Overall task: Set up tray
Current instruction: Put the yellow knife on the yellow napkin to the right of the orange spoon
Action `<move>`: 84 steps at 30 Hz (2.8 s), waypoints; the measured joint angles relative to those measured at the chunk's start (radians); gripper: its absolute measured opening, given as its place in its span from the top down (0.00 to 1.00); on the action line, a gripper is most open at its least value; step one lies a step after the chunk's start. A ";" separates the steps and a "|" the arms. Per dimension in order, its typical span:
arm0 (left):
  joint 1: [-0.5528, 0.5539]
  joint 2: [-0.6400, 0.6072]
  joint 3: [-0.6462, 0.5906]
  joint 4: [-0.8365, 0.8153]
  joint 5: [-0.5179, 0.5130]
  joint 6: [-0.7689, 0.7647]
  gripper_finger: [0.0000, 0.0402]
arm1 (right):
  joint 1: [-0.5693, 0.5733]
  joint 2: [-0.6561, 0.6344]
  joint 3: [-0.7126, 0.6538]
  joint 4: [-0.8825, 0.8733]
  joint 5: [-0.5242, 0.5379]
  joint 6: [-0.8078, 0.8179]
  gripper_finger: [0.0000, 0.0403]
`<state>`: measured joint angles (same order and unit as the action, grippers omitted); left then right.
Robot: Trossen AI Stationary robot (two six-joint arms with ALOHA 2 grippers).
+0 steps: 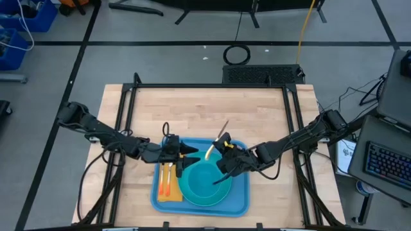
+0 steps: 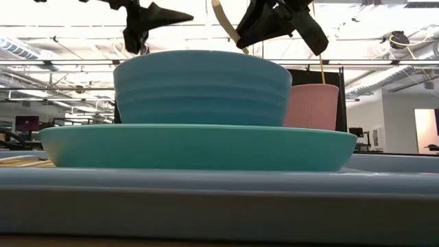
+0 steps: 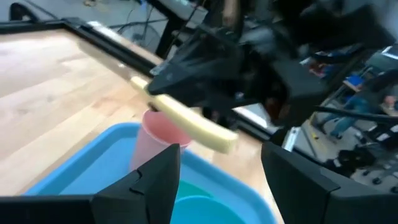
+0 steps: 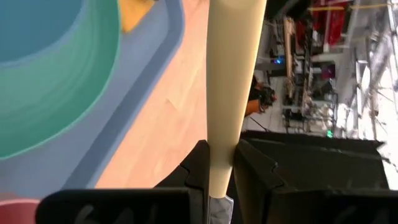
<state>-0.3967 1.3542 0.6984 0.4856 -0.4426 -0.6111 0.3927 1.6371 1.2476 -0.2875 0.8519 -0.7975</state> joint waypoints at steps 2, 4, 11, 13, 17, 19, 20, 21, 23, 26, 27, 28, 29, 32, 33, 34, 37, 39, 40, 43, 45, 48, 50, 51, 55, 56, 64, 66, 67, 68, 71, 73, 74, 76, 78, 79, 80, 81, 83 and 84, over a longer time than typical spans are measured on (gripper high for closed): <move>0.006 0.003 -0.001 0.002 -0.001 0.001 0.43 | -0.001 0.000 0.000 0.001 -0.019 -0.004 0.91; 0.005 0.001 -0.001 0.027 0.012 0.001 0.43 | -0.005 0.007 0.000 0.018 -0.018 -0.008 0.91; 0.012 0.023 -0.001 0.036 0.032 -0.012 0.43 | -0.020 0.021 0.000 0.043 -0.024 -0.045 0.91; 0.016 0.035 0.000 0.058 0.053 -0.015 0.43 | -0.028 0.026 0.000 0.051 -0.045 -0.048 0.91; 0.027 0.051 -0.001 0.050 0.053 -0.019 0.43 | -0.035 0.031 0.000 0.085 -0.046 -0.064 0.91; 0.029 0.052 -0.001 0.052 0.056 -0.019 0.43 | -0.039 0.030 0.000 0.101 -0.048 -0.064 0.91; 0.029 0.053 -0.001 0.052 0.057 -0.020 0.43 | -0.040 0.030 0.000 0.100 -0.048 -0.064 0.91; 0.029 0.053 -0.001 0.051 0.058 -0.020 0.43 | -0.042 0.030 0.000 0.099 -0.049 -0.066 0.91; 0.030 0.053 -0.001 0.051 0.066 -0.020 0.43 | -0.045 0.030 0.000 0.097 -0.051 -0.078 0.91; 0.030 0.053 -0.001 0.051 0.067 -0.019 0.43 | -0.050 0.030 0.000 0.107 -0.084 -0.079 0.91; 0.030 0.053 -0.001 0.051 0.068 -0.019 0.43 | -0.052 0.030 0.000 0.115 -0.099 -0.079 0.91; 0.030 0.053 -0.001 0.051 0.068 -0.019 0.43 | -0.053 0.030 0.000 0.126 -0.098 -0.080 0.91; 0.030 0.053 -0.001 0.050 0.068 -0.019 0.43 | -0.053 0.030 0.000 0.137 -0.096 -0.081 0.91; 0.030 0.056 -0.001 0.050 0.068 -0.019 0.43 | -0.053 0.030 0.000 0.153 -0.099 -0.083 0.91; 0.030 0.058 -0.001 0.051 0.068 -0.019 0.43 | -0.053 0.030 0.000 0.151 -0.099 -0.083 0.91; 0.031 0.060 -0.001 0.049 0.068 -0.018 0.43 | -0.053 0.030 0.000 0.149 -0.100 -0.083 0.91; 0.035 0.060 -0.001 0.050 0.077 -0.015 0.43 | -0.053 0.030 0.000 0.150 -0.102 -0.082 0.91; 0.040 0.060 -0.001 0.048 0.078 -0.016 0.43 | -0.053 0.030 0.000 0.150 -0.123 -0.083 0.91; 0.043 0.060 -0.001 0.047 0.078 -0.016 0.43 | -0.053 0.030 0.000 0.150 -0.125 -0.083 0.91; 0.050 0.060 -0.001 0.050 0.080 -0.016 0.43 | -0.053 0.030 0.000 0.153 -0.125 -0.082 0.91; 0.052 0.060 -0.001 0.049 0.089 -0.017 0.43 | -0.053 0.030 0.000 0.153 -0.125 -0.082 0.91; 0.056 0.060 -0.001 0.049 0.098 -0.020 0.43 | -0.053 0.030 0.000 0.155 -0.125 -0.082 0.91; 0.056 0.060 -0.001 0.049 0.098 -0.019 0.43 | -0.053 0.030 0.000 0.156 -0.125 -0.082 0.91; 0.056 0.060 -0.001 0.049 0.098 -0.019 0.43 | -0.053 0.030 0.000 0.156 -0.125 -0.082 0.91; 0.056 0.060 -0.001 0.028 0.093 -0.020 0.43 | -0.053 0.030 0.000 0.155 -0.125 -0.083 0.91; 0.056 0.060 -0.001 0.017 0.083 -0.023 0.43 | -0.053 0.030 0.000 0.153 -0.124 -0.083 0.91; 0.055 0.060 -0.001 -0.008 0.050 -0.027 0.43 | -0.053 0.030 -0.001 0.152 -0.121 -0.080 0.91; 0.055 0.060 -0.001 -0.010 0.048 -0.027 0.43 | -0.054 0.030 -0.001 0.153 -0.121 -0.080 0.91; 0.055 0.060 -0.001 -0.010 0.046 -0.027 0.43 | -0.053 0.030 -0.001 0.153 -0.121 -0.079 0.91; 0.055 0.060 -0.001 -0.010 0.046 -0.026 0.44 | -0.053 0.030 -0.001 0.153 -0.121 -0.079 0.91; 0.055 0.060 -0.001 -0.012 0.046 -0.026 0.49 | -0.052 0.030 -0.001 0.148 -0.121 -0.079 0.91; 0.055 0.060 -0.001 -0.012 0.049 -0.026 0.56 | -0.052 0.030 -0.001 0.148 -0.121 -0.079 0.91; 0.055 0.060 -0.001 -0.012 0.050 -0.026 0.59 | -0.052 0.030 -0.001 0.146 -0.123 -0.079 0.91; 0.055 0.060 -0.001 -0.021 0.048 -0.017 0.66 | -0.052 0.030 -0.001 0.138 -0.135 -0.079 0.91; 0.055 0.060 -0.002 -0.036 0.043 -0.004 0.72 | -0.051 0.029 -0.001 0.127 -0.132 -0.083 0.91; 0.055 0.060 -0.003 -0.039 0.039 -0.001 0.75 | -0.050 0.028 -0.002 0.122 -0.130 -0.082 0.91; 0.055 0.060 -0.004 -0.042 0.037 -0.001 0.76 | -0.050 0.027 -0.002 0.118 -0.130 -0.082 0.91; 0.055 0.060 -0.004 -0.043 0.034 -0.001 0.77 | -0.050 0.027 -0.002 0.118 -0.128 -0.082 0.91; 0.055 0.060 -0.004 -0.047 0.031 -0.002 0.78 | -0.050 0.027 -0.002 0.118 -0.128 -0.082 0.91; 0.055 0.060 -0.004 -0.050 0.030 -0.002 0.79 | -0.050 0.027 -0.002 0.118 -0.128 -0.082 0.91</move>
<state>-0.3416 1.4143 0.6941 0.4354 -0.4130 -0.6136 0.3428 1.6642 1.2461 -0.1696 0.7236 -0.8796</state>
